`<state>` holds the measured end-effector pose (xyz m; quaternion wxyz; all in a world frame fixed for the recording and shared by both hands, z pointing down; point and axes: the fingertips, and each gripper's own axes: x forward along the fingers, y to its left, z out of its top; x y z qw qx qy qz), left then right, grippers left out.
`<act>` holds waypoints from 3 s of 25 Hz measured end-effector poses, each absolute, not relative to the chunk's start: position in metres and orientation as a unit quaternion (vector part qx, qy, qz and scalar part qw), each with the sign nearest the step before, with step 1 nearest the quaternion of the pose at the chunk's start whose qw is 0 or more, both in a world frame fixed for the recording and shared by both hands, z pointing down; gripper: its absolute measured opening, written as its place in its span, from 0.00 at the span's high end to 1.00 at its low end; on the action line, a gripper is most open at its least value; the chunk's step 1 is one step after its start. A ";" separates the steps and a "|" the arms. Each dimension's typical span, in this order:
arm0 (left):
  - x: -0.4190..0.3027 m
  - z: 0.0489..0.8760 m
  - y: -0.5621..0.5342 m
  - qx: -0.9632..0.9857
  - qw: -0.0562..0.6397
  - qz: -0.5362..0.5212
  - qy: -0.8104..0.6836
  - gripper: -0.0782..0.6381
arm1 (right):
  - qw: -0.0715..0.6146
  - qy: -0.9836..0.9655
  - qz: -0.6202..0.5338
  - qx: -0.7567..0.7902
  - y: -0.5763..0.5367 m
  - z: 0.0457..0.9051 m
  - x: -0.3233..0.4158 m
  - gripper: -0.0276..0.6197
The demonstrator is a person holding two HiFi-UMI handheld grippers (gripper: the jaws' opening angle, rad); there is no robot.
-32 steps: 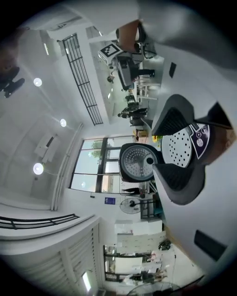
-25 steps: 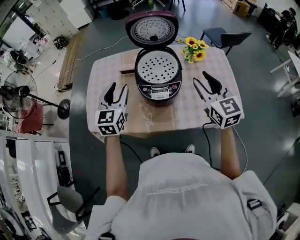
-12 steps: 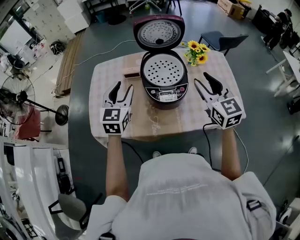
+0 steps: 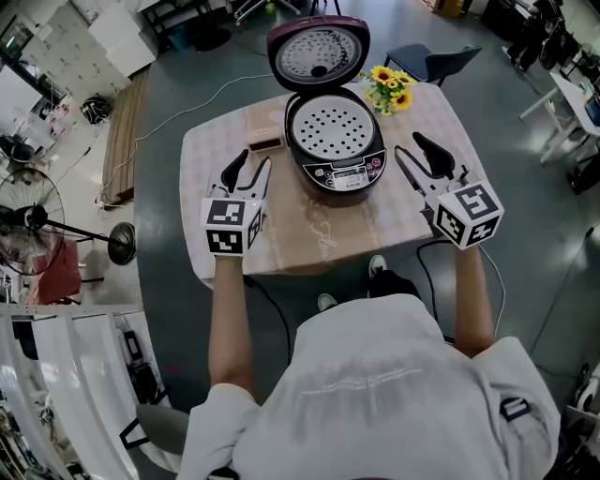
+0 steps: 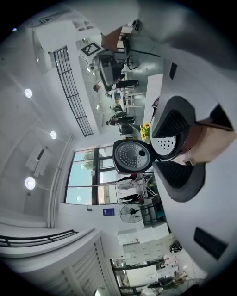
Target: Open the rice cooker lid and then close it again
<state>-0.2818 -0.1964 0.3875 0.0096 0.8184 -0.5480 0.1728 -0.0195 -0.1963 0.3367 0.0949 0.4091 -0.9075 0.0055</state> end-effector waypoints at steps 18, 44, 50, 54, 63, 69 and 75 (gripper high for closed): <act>-0.275 0.358 -0.308 0.836 -0.033 0.241 -0.493 0.62 | 0.099 -0.916 0.015 0.389 -0.294 0.358 -0.040 0.65; -0.254 0.332 -0.484 0.823 -0.108 0.341 -0.440 0.50 | 0.111 -0.925 0.066 0.357 -0.411 0.399 -0.046 0.65; -0.252 0.332 -0.484 0.827 -0.105 0.329 -0.444 0.54 | 0.115 -0.922 0.076 0.361 -0.409 0.411 -0.039 0.65; -0.251 0.331 -0.477 0.834 -0.098 0.311 -0.445 0.57 | 0.118 -0.921 0.076 0.364 -0.402 0.415 -0.035 0.65; -0.242 0.334 -0.441 0.834 -0.109 0.309 -0.444 0.59 | 0.122 -0.921 0.066 0.365 -0.374 0.411 -0.037 0.65; -0.235 0.345 -0.415 0.839 -0.105 0.315 -0.431 0.60 | 0.122 -0.922 0.061 0.362 -0.352 0.412 -0.040 0.64; -0.230 0.355 -0.393 0.837 -0.107 0.327 -0.425 0.61 | 0.123 -0.924 0.060 0.358 -0.326 0.411 -0.040 0.63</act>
